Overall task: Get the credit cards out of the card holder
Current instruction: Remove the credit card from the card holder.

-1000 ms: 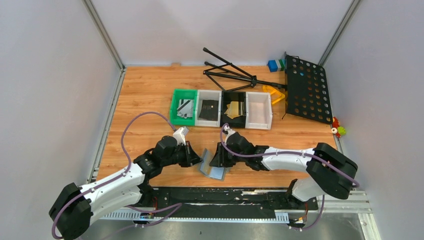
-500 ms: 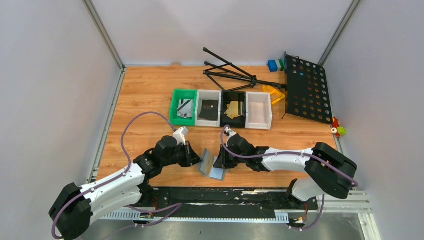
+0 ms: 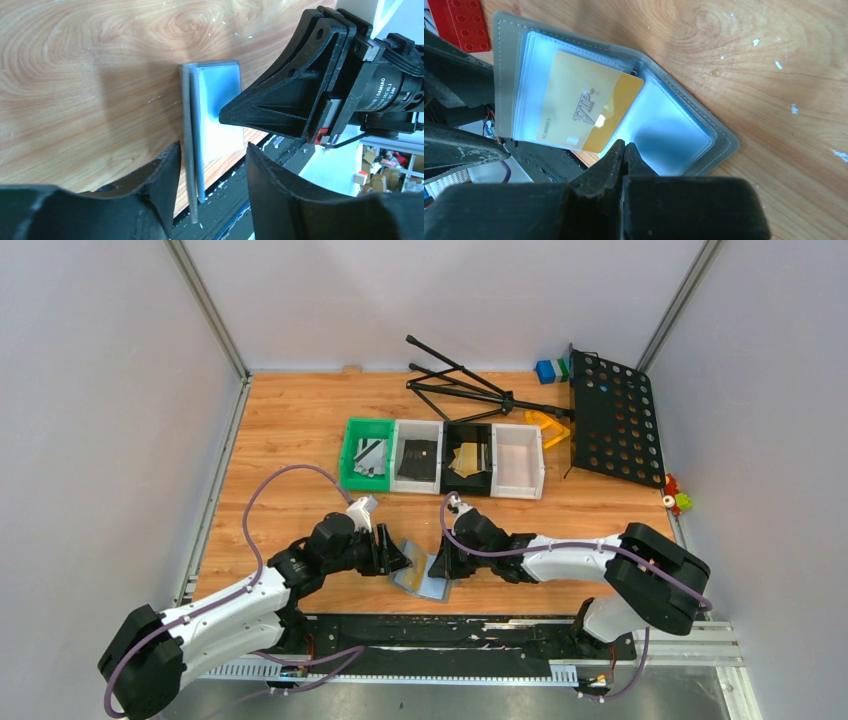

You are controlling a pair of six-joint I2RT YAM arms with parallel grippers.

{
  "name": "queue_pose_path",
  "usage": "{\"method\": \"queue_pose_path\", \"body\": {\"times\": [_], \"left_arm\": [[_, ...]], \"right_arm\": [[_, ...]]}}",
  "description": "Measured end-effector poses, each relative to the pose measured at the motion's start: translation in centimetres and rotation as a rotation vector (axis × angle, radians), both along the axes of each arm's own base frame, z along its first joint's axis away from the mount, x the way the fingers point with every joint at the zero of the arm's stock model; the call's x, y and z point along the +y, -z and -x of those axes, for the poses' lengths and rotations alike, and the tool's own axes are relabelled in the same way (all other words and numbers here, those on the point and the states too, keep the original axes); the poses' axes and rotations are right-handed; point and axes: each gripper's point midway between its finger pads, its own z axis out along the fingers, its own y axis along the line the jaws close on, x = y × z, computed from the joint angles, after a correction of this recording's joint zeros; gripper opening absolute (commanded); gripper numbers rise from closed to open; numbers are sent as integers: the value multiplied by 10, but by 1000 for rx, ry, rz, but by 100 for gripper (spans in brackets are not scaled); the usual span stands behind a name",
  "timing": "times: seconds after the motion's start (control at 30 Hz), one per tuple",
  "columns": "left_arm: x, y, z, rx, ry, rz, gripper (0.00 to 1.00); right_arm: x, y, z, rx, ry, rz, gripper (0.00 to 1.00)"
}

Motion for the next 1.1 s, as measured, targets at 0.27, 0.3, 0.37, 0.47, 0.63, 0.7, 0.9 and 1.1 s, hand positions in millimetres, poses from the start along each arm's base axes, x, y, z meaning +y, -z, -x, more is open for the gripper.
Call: {"method": "queue_pose_path", "body": {"times": [0.27,0.3,0.37,0.47,0.63,0.7,0.9,1.1], "left_arm": [[4,24,4,58,20,-78,60],[5,29,6,72,24,-94,59],[6,38,8,97,31,-119,52],[5,47,11,126,46,-138,32],[-3,42,10,112,75,-100,0],[-5,39,9,102,79,-85,0],[-6,24,4,72,54,7,0],[-9,10,5,77,23,146,0]], "right_arm": [[-1,5,2,9,-7,12,0],[-1,5,2,11,-9,13,0],[-1,5,2,10,-12,12,0],[-1,5,2,10,-12,12,0],[-5,9,6,15,-4,0,3],[-7,7,7,13,-3,-8,10],[-16,-8,15,3,32,-135,32],[-26,-29,13,-9,95,-276,39]]}}
